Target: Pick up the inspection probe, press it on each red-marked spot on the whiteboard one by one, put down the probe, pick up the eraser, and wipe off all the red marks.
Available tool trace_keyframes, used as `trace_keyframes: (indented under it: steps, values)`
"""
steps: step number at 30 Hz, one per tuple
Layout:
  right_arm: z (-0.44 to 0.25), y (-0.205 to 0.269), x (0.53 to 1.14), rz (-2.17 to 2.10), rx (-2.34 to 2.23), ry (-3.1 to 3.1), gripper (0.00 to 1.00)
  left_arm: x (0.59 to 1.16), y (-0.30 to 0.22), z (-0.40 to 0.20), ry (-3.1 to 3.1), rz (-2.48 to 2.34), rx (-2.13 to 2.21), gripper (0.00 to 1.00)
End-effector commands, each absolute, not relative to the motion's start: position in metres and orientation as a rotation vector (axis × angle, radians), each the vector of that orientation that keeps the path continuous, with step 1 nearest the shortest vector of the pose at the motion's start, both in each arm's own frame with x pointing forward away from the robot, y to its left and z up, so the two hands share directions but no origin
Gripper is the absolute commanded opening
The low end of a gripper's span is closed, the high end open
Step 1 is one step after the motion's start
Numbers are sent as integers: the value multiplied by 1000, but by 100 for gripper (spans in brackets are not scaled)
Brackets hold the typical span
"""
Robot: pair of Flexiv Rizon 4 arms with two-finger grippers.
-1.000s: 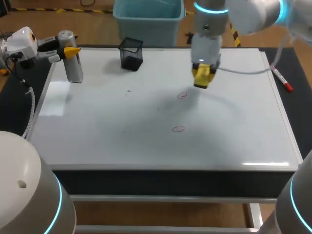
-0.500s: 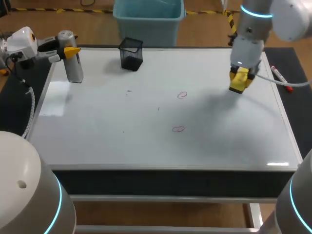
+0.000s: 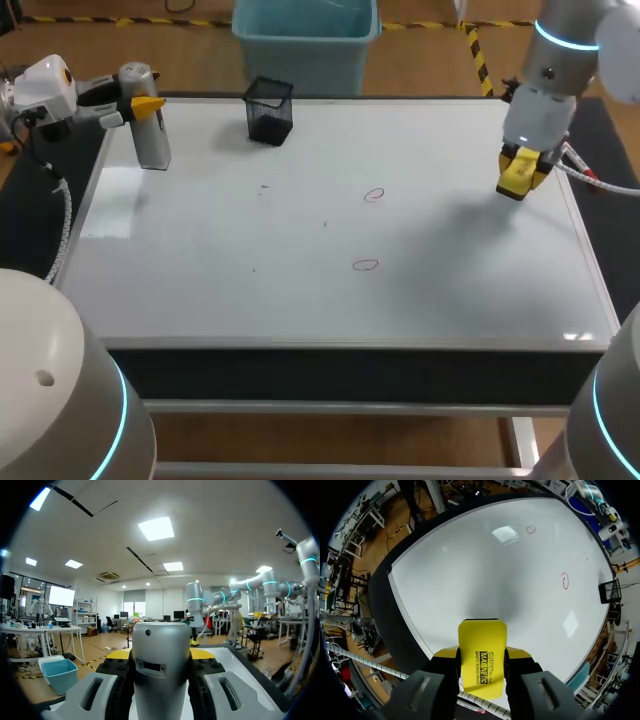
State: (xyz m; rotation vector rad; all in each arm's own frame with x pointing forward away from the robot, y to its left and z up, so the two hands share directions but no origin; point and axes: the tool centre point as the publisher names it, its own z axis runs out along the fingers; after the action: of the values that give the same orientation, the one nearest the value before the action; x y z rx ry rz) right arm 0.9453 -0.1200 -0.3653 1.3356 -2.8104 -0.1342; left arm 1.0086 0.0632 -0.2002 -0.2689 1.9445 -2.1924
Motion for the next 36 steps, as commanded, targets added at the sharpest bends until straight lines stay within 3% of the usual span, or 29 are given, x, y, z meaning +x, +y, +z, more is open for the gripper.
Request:
trace_keyframes:
  steps: [1,13,36]
  values:
    - [-364,-122,942,-128,1340,-2815,0,1008,63,-199,1944,-2192,-269,0]
    - [-364,-122,942,-128,1340,-2815,0,1004,53,-198,1949,-2200,-231,0]
    - [-364,-122,942,-128,1340,-2815,0,922,-125,-203,2067,-2425,134,0]
